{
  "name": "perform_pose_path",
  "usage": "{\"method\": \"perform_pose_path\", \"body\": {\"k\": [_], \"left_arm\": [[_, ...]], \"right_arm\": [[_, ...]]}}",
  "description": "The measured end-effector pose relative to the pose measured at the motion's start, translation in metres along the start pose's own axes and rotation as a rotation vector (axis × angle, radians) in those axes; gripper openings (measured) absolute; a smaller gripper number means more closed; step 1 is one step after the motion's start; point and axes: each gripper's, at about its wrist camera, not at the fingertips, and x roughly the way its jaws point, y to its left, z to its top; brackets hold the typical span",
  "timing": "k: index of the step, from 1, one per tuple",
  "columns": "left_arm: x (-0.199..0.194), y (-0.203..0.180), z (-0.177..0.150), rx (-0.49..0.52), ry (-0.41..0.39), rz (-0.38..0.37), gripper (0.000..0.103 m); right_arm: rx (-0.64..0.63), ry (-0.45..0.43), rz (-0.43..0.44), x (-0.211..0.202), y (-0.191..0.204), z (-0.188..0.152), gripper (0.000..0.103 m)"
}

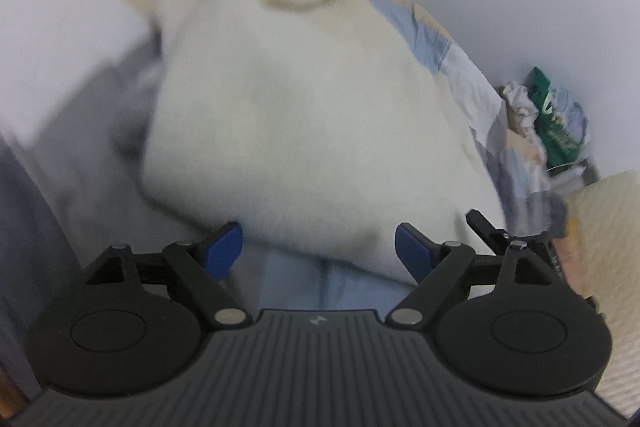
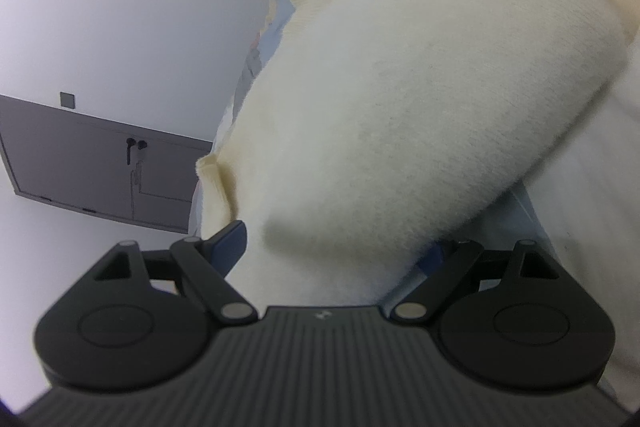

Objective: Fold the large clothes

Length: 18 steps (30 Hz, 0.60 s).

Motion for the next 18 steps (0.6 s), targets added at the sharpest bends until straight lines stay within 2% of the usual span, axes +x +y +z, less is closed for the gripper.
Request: {"method": "perform_pose_path", "body": {"k": [4,10,14,18], "left_arm": [[0.015,0.024,-0.001,-0.16,0.031,-0.079,0.087],[0.026,0.053,0.004,-0.361,-0.021,-0.243,0.085],[0.034,0.069,0.002,-0.474,-0.067,-0.246,0.072],[0.033,0.067,0.001,-0.451,-0.112,-0.222,0.055]], "right_arm": [[0.031,-0.015,-0.007,-0.004,-0.003,0.0,0.089],[0.14,-0.091,-0.031,-0.021,-0.017,0.003,0.088],[0.181,-0.113,-0.027,-0.024,-0.024,0.006,0.088],[0.188,-0.141,-0.05,-0.025,-0.029,0.009,0.088]]}}
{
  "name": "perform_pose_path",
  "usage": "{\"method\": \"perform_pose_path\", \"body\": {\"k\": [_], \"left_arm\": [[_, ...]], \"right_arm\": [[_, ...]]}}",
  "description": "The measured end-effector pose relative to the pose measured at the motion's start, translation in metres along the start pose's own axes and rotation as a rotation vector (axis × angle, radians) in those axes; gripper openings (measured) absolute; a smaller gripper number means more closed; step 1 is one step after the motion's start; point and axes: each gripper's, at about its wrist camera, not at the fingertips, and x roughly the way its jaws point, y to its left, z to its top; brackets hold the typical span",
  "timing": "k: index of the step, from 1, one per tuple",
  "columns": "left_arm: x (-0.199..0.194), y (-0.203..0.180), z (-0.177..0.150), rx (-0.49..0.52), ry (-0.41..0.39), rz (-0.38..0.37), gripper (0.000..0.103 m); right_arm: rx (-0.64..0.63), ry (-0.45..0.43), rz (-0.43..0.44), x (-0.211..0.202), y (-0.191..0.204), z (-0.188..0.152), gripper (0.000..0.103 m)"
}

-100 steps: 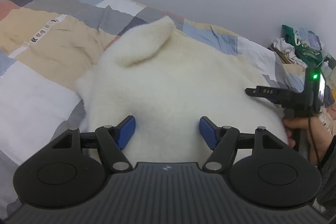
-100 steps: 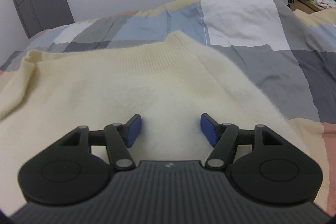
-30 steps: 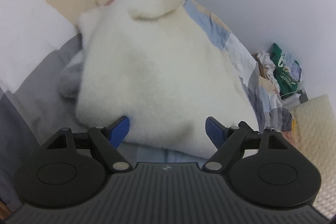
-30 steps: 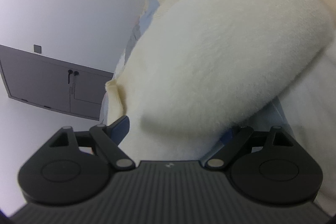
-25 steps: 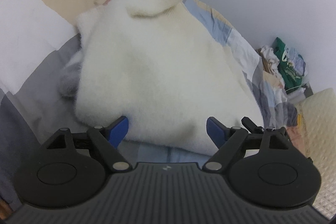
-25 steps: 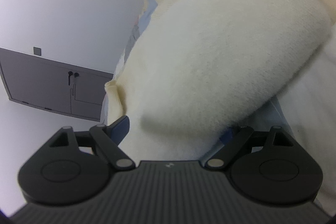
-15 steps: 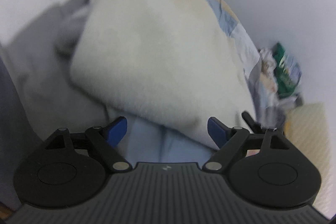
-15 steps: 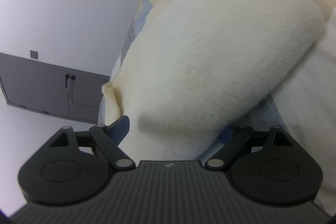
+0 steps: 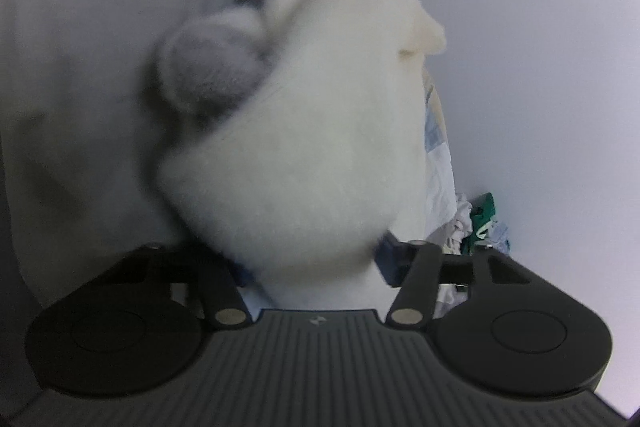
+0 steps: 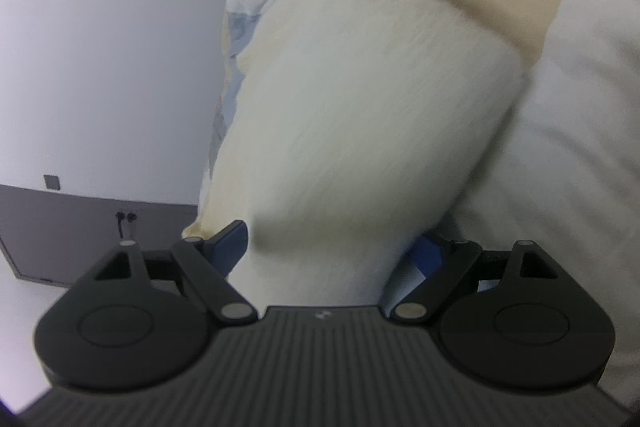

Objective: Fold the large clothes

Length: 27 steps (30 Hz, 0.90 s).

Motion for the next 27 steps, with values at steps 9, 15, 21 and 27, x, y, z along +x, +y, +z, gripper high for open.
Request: {"method": "perform_pose_path", "body": {"k": [9,15,21,27], "left_arm": [[-0.022,-0.028,-0.017,0.14,-0.099,0.005,0.032],[-0.059,-0.048,-0.028,0.231,-0.16,-0.012,0.027],[-0.115,-0.07,-0.054,0.321,-0.178,-0.029,0.027],[-0.165,-0.068,-0.087,0.405,-0.159,-0.031,0.027]], "right_arm": [[-0.112,0.007,-0.001,0.003,0.012,0.008,0.049],[-0.236,-0.038,0.122,-0.03,0.042,-0.003,0.042],[-0.283,-0.015,0.152,-0.081,0.063,-0.016,0.042],[-0.298,0.058,0.173,-0.145,0.065,-0.027,0.042]]}}
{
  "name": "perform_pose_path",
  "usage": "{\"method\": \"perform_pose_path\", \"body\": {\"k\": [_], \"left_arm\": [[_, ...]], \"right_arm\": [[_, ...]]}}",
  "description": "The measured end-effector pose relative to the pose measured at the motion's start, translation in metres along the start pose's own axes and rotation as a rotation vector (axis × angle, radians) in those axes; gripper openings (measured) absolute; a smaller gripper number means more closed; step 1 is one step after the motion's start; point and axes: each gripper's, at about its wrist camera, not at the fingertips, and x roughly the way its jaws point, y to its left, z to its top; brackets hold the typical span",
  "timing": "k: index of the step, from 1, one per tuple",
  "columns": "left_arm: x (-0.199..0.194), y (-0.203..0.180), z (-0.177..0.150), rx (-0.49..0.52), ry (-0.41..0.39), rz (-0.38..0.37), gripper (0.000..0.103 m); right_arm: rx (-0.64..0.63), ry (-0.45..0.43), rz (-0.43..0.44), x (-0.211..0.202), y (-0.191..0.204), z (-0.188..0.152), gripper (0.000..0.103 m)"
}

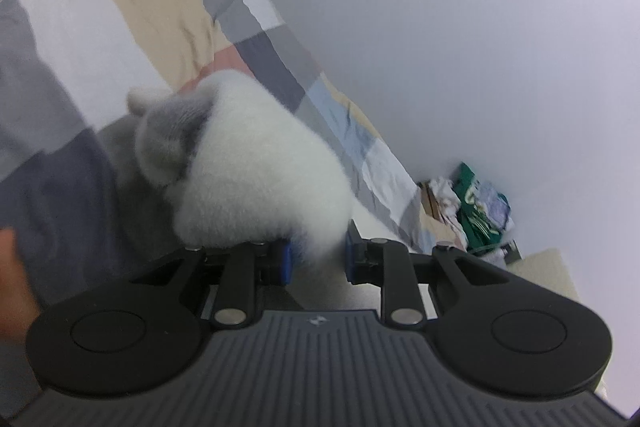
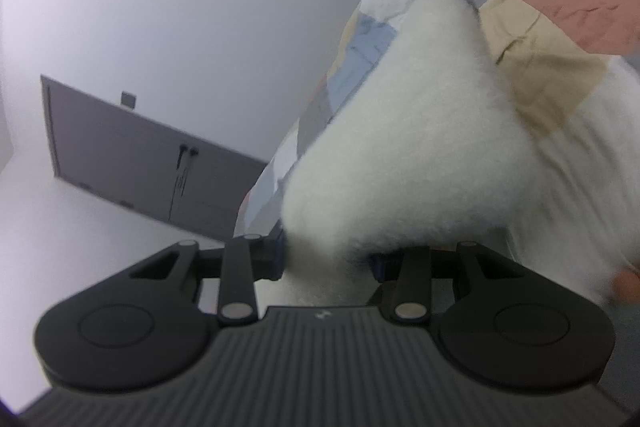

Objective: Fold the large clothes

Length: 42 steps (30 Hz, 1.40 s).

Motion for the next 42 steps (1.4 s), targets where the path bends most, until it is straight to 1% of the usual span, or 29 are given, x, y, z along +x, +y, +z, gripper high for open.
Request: {"method": "perform_pose_path", "body": {"k": [3,5,6,7,8,9,10,12,17,19,21,24,26,29,31,32,33,36,40,42], "left_arm": [[-0.009,0.002,-0.012,0.004,0.032,0.005,0.028],[-0.008,0.001,-0.016,0.018,0.049,0.025,0.028],[-0.006,0.001,-0.017,0.02,0.06,0.026,0.03],[-0.003,0.002,-0.017,0.016,0.074,0.027,0.031],[0.002,0.003,-0.016,0.008,0.097,0.025,0.038],[0.007,0.003,-0.015,0.01,0.116,0.021,0.048],[0.012,0.002,-0.014,0.02,0.131,0.016,0.052],[0.016,0.001,-0.012,0.036,0.132,0.008,0.064],[0.025,-0.014,0.003,0.088,0.118,-0.004,0.068],[0.031,-0.022,0.015,0.107,0.099,-0.008,0.068],[0.039,-0.03,0.026,0.136,0.083,-0.004,0.071],[0.063,-0.035,0.045,0.153,0.083,0.008,0.074],[0.086,-0.033,0.056,0.172,0.1,0.034,0.074],[0.122,-0.029,0.068,0.24,0.119,0.102,0.074],[0.145,-0.026,0.073,0.307,0.124,0.154,0.074],[0.156,-0.025,0.074,0.344,0.122,0.169,0.074],[0.167,-0.022,0.075,0.374,0.119,0.181,0.074],[0.187,-0.011,0.075,0.393,0.113,0.19,0.075],[0.204,-0.01,0.068,0.514,0.082,0.227,0.075],[0.212,-0.008,0.067,0.541,0.079,0.239,0.075]], "right_arm": [[-0.026,0.026,-0.023,-0.02,0.004,-0.005,0.042],[-0.025,0.041,-0.041,-0.024,0.0,-0.006,0.044],[-0.022,0.053,-0.048,-0.022,-0.004,-0.005,0.048],[-0.014,0.061,-0.053,-0.019,-0.008,-0.004,0.055],[-0.003,0.068,-0.062,-0.017,-0.013,-0.003,0.06],[0.011,0.072,-0.066,-0.015,-0.018,-0.002,0.072],[0.028,0.076,-0.065,-0.013,-0.021,-0.002,0.077],[0.083,0.084,-0.056,-0.012,-0.027,-0.001,0.077],[0.094,0.081,-0.017,-0.01,-0.02,0.009,0.077],[0.075,0.074,-0.012,-0.003,-0.011,0.018,0.077],[0.056,0.066,-0.007,0.008,-0.003,0.029,0.077],[0.025,0.059,-0.02,0.027,0.004,0.045,0.077],[-0.016,0.072,-0.048,0.048,0.007,0.054,0.077],[-0.062,0.103,-0.1,0.079,0.003,0.067,0.074],[-0.076,0.124,-0.134,0.1,-0.005,0.074,0.074],[-0.073,0.133,-0.143,0.11,-0.009,0.078,0.074],[-0.08,0.145,-0.145,0.117,-0.011,0.081,0.073],[-0.167,0.175,-0.15,0.134,-0.012,0.088,0.073],[-0.193,0.204,-0.145,0.155,-0.019,0.095,0.073],[-0.206,0.213,-0.137,0.164,-0.023,0.1,0.073]]}}
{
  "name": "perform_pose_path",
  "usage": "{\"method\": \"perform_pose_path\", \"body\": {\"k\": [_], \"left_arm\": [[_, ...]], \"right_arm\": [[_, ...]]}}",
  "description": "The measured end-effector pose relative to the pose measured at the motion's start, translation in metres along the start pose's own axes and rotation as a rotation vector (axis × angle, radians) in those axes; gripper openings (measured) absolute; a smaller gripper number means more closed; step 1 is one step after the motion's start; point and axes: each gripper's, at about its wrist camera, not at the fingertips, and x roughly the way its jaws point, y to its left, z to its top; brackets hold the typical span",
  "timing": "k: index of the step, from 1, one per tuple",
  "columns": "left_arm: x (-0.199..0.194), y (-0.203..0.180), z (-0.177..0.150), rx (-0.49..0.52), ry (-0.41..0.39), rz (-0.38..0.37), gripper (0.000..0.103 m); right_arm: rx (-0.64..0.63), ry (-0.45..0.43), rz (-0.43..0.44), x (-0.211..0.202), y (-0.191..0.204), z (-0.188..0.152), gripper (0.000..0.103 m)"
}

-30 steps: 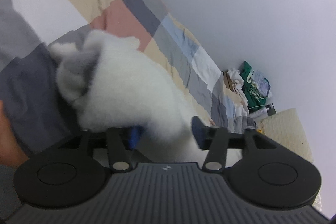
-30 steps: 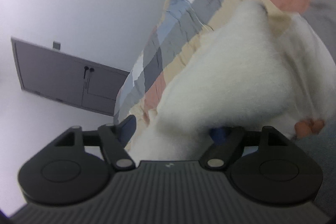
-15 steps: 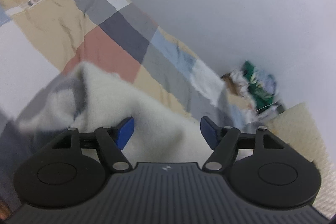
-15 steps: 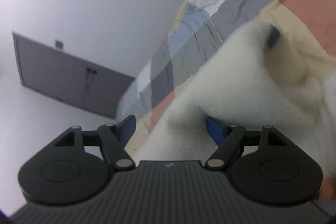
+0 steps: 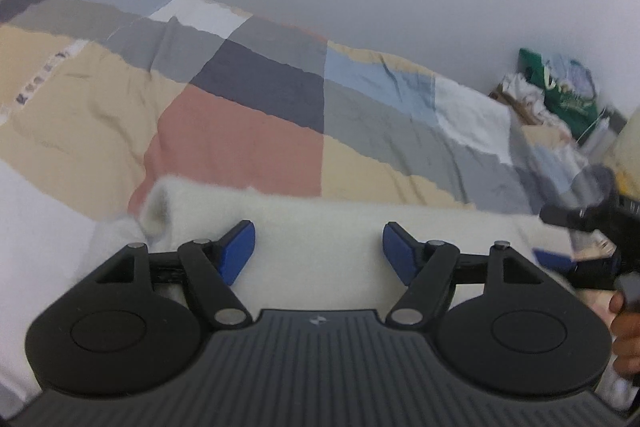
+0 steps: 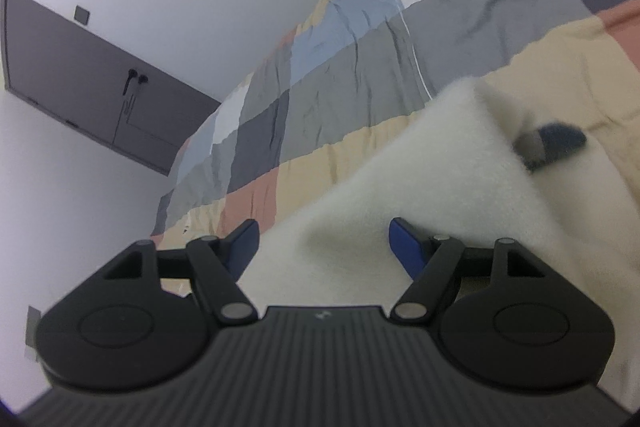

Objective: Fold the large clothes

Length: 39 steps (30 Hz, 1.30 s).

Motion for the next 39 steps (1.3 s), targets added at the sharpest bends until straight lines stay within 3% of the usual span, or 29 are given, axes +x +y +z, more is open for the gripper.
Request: {"method": "perform_pose_path", "body": {"k": [8,13,17,22,26,29,31,34,36,39], "left_arm": [[0.001,0.008,0.006,-0.026,-0.027,-0.025,0.074],[-0.022,0.009,0.007,-0.069,-0.075,-0.047,0.075],[-0.048,0.018,0.009,-0.097,-0.153,-0.001,0.075],[-0.073,0.027,0.008,-0.066,-0.219,0.169,0.078],[-0.066,0.039,0.005,-0.089,-0.177,0.186,0.078],[-0.049,0.049,0.006,-0.13,-0.114,0.15,0.077],[-0.041,0.054,0.005,-0.16,-0.108,0.147,0.077],[-0.035,0.058,0.003,-0.174,-0.106,0.139,0.077],[-0.032,0.062,0.002,-0.179,-0.093,0.139,0.076],[-0.022,0.065,-0.001,-0.2,-0.036,0.131,0.071]], "right_arm": [[-0.075,0.017,0.004,0.022,0.001,0.015,0.074],[-0.099,0.029,0.021,0.009,0.009,0.017,0.074],[-0.166,0.012,0.031,-0.015,0.016,0.019,0.086],[-0.269,-0.137,-0.124,-0.048,0.017,0.012,0.087],[-0.26,-0.276,-0.253,-0.071,0.007,0.019,0.087],[-0.198,-0.295,-0.309,-0.073,-0.011,0.03,0.087],[-0.166,-0.269,-0.332,-0.068,-0.023,0.035,0.087],[-0.145,-0.193,-0.254,-0.056,-0.032,0.038,0.086],[-0.167,-0.143,-0.212,-0.042,-0.029,0.036,0.086],[-0.259,-0.109,-0.249,-0.022,-0.018,0.031,0.086]]}}
